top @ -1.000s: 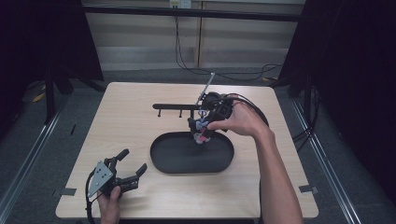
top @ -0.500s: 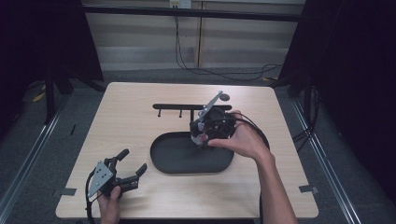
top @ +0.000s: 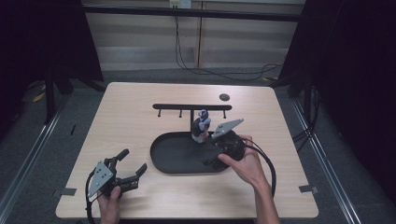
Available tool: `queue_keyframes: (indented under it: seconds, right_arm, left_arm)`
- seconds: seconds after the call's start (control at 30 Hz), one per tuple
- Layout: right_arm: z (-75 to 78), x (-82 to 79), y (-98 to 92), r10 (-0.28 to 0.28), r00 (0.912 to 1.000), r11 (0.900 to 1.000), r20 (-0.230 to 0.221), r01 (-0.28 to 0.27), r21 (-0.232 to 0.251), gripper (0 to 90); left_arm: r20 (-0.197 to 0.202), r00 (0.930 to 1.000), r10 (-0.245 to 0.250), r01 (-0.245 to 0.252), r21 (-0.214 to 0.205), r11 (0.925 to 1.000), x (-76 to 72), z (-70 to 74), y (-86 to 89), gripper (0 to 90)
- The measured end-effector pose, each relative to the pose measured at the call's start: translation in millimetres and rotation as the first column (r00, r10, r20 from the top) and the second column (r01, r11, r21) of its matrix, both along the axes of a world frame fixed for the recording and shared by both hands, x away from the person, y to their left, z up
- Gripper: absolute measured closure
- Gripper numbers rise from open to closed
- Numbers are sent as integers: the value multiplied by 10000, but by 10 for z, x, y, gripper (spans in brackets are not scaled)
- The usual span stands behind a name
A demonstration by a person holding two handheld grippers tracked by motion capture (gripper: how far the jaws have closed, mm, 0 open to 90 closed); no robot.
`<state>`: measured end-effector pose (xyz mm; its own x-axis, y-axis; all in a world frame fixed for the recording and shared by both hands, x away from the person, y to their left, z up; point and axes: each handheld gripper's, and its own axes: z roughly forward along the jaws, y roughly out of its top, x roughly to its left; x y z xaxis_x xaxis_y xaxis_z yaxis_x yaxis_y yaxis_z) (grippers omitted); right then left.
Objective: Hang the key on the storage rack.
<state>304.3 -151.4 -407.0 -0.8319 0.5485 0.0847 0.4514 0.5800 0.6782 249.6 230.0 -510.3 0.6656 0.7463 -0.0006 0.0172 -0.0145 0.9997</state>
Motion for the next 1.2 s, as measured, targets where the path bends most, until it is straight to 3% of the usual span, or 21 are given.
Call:
queue_keyframes:
  seconds: [0.13, 0.2, 0.27, 0.33, 0.43, 0.53, 0.57, 0.63, 0.67, 0.7, 0.77, 0.83, 0.87, 0.93, 0.97, 1.0, 1.03, 1.1, 1.13, 1.2]
  right_arm:
    - [-175, -112, -103, -861, 9946, 9920, 582, 802, 977, 171]
    - [-243, -190, -160, -1432, 9825, 9791, 1190, 1231, 1619, 171]
    - [-313, -269, -206, -2039, 9609, 9639, 1874, 1636, 2100, 169]
    - [-405, -337, -243, -2601, 9388, 9518, 2257, 2100, 2234, 158]
    - [-531, -412, -285, -3121, 9138, 9410, 2599, 2598, 2167, 148]
    - [-620, -492, -360, -3534, 8916, 9170, 2833, 2703, 2932, 152]
    - [-643, -515, -379, -3698, 8799, 9086, 2982, 2755, 3139, 152]
    - [-713, -556, -398, -4006, 8521, 8913, 3369, 2771, 3589, 147]
    - [-755, -572, -401, -4308, 8314, 8757, 3510, 2910, 3854, 148]
    - [-810, -594, -403, -4652, 8064, 8519, 3650, 2958, 4322, 154]
    - [-861, -618, -396, -4850, 7798, 8404, 3959, 2903, 4577, 156]
    - [-904, -635, -394, -4915, 7733, 8313, 4005, 2796, 4804, 154]
    - [-934, -648, -392, -5039, 7597, 8253, 4111, 2830, 4886, 153]
    - [-980, -662, -391, -5102, 7468, 8195, 4266, 2715, 5047, 152]
    - [-1011, -678, -389, -5214, 7309, 8138, 4403, 2708, 5142, 152]
    - [-1024, -693, -383, -5280, 7228, 8104, 4458, 2719, 5190, 147]
    - [-1029, -718, -386, -5404, 7063, 8052, 4574, 2762, 5247, 139]
    - [-1040, -760, -392, -5623, 6857, 7865, 4621, 2709, 5550, 138]
    - [-1045, -777, -396, -5643, 6829, 7820, 4640, 2620, 5655, 138]
    - [-1049, -783, -405, -5563, 6836, 7839, 4725, 2430, 5714, 139]
  left_arm:
    - [-10, 10000, 1, -1, 10, 10000, -1, 1, 1, 154]
    - [0, 10000, 3, -3, 0, 10000, 0, 0, 0, 154]
    - [1, 10000, 3, -3, 5, 10000, 0, 0, 0, 154]
    - [1, 10000, 7, -7, 1, 10000, 0, 0, -1, 154]
    - [0, 10000, 7, -7, 3, 10000, 0, 0, -1, 154]
    - [0, 10000, 7, -7, 2, 10000, 0, 0, -1, 154]
    - [-3, 10000, 7, -7, 0, 10000, 0, 0, -1, 154]
    - [1, 10000, 15, -15, 2, 10000, -1, 0, -1, 154]
    - [1, 10000, 20, -20, 3, 10000, -1, 0, -1, 154]
    - [2, 10000, 21, -21, 3, 10000, -1, 0, -1, 154]
    - [0, 10000, 21, -21, 2, 10000, -1, 0, -1, 154]
    - [-1, 10000, 24, -24, 2, 10000, -1, 0, -1, 154]
    - [0, 10000, 25, -25, 0, 10000, -1, 0, -1, 154]
    - [0, 10000, 30, -30, 5, 10000, -1, 0, -1, 154]
    - [-3, 10000, 24, -24, 4, 10000, -1, 0, -1, 154]
    - [-1, 10000, 26, -26, 3, 10000, -1, 0, -1, 154]
    - [-9, 10000, 20, -20, 1, 10000, 0, 0, 0, 154]
    - [-6, 10000, 41, -41, -3, 10000, -2, 0, -1, 154]
    - [-11, 10000, 39, -39, -4, 10000, -1, 0, -1, 153]
    - [-7, 10000, 28, -28, -3, 10000, -2, 0, 0, 153]
